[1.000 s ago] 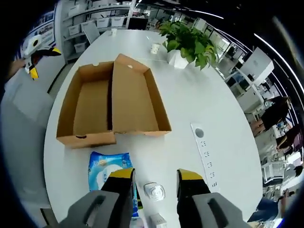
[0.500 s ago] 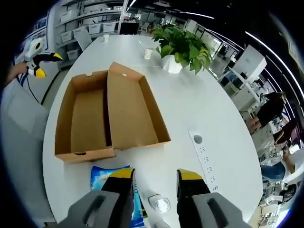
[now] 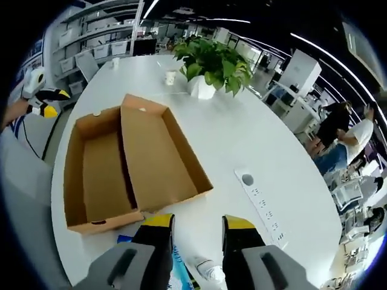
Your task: Operate the shoe box by opening the lid, removing the specified soft item, and placing it in the target area until the item is outside and the box remains undamaged.
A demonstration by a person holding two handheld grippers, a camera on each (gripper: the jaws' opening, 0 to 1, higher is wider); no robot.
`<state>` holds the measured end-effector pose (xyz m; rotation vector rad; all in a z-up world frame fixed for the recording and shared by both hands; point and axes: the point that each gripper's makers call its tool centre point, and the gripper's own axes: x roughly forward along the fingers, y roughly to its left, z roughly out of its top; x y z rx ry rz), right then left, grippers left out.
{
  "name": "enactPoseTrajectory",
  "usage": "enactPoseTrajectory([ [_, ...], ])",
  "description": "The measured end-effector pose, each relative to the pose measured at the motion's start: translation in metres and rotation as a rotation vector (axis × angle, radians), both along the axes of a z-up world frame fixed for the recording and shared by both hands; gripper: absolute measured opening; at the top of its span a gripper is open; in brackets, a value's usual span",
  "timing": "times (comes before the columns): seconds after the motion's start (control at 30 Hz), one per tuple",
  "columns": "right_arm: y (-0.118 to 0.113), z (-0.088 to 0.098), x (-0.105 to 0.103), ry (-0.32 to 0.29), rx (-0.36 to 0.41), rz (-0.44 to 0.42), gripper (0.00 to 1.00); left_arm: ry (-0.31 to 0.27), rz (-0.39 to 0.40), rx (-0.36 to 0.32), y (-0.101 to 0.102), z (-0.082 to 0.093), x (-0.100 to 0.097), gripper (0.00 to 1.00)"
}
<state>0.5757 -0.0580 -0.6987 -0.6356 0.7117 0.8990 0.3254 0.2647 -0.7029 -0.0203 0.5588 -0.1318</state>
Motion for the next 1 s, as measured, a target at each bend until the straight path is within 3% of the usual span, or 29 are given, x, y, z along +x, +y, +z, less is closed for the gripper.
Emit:
enactPoseTrajectory([
  [0.17, 0.001, -0.003, 0.002, 0.061, 0.093, -0.108, 0.26, 0.016, 0.019, -0.011, 0.003, -0.009, 0.005, 0.4],
  [0.3, 0.005, -0.008, -0.008, 0.124, 0.168, -0.178, 0.23, 0.032, 0.034, -0.024, 0.004, -0.017, 0.008, 0.36],
  [0.57, 0.011, -0.014, -0.02, 0.196, 0.253, -0.283, 0.19, 0.062, 0.047, -0.056, -0.001, -0.03, 0.012, 0.28],
  [0.73, 0.018, -0.021, -0.019, 0.236, 0.303, -0.344, 0.18, 0.071, 0.093, -0.092, 0.001, -0.037, 0.013, 0.23],
  [0.87, 0.027, -0.024, -0.019, 0.29, 0.387, -0.426, 0.17, 0.076, 0.137, -0.118, 0.004, -0.042, 0.014, 0.19],
  [1.0, 0.029, -0.033, -0.017, 0.294, 0.391, -0.456, 0.16, 0.088, 0.162, -0.158, 0.004, -0.047, 0.016, 0.15],
])
